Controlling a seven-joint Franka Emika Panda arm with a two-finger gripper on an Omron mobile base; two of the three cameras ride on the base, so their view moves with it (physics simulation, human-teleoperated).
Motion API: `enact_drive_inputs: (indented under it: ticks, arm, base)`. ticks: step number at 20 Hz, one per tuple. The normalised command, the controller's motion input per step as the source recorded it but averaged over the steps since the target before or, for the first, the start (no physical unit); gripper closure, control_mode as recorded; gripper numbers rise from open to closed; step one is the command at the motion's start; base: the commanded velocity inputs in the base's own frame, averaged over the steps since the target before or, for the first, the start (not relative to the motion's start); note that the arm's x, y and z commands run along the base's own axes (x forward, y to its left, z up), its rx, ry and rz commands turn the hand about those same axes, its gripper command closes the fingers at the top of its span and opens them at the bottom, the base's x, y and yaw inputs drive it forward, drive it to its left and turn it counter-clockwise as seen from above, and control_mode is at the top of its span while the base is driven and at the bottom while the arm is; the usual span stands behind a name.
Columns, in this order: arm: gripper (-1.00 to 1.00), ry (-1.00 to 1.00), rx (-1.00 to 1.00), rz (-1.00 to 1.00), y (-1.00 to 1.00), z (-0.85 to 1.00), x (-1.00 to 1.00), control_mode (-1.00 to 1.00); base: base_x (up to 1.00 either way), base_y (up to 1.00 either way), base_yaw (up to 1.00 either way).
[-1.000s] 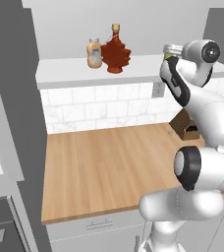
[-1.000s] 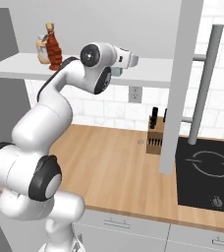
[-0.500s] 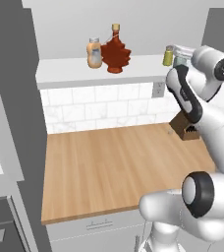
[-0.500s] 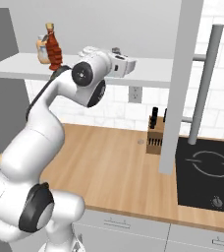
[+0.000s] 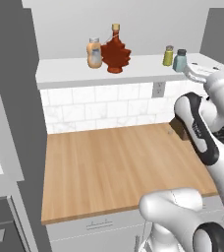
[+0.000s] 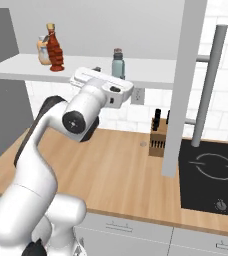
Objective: Put the shaker and condiment bottle from the counter next to their counterparts in the cabinet.
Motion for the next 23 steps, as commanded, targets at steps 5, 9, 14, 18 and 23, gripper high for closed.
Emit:
enact_drive_inputs:
  ticks: [5,9,14,18,23]
  arm:
    - [-1.0,0.0,0.0,0.0,0.0,-0.49,-0.84,-1.0]
    - [-1.0,0.06,0.0,0.0,0.0,-0.61,-0.85,-1.0]
    - [-1.0,0.18,0.0,0.0,0.0,-0.67,-0.64,-1.0]
    - [-1.0,0.35,0.0,0.0,-0.01,-0.66,-0.19,-1.0]
    - [-1.0,0.24,0.0,-0.01,0.0,-0.21,0.02,-1.0]
  base:
    - [0.0,0.0,0.0]
    - [0.0,0.0,0.0]
    - [0.0,0.0,0.0]
    - [0.0,0.0,0.0]
    - [0.0,0.0,0.0]
